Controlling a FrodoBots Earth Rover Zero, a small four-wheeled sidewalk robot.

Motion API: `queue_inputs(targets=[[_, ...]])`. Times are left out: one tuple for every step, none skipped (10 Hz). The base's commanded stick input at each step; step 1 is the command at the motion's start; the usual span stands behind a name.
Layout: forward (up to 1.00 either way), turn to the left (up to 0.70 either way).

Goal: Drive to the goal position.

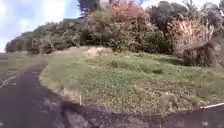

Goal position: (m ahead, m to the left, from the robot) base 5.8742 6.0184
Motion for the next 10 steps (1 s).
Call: queue_inputs(targets=[[0.0, 0.85], [0.0, 0.85], [0.0, 0.85], [0.0, 0.85], [0.0, 0.85], [0.0, 0.85], [0.0, 0.85], [0.0, 0.85], [0.0, 0.85], [0.0, 0.85]])
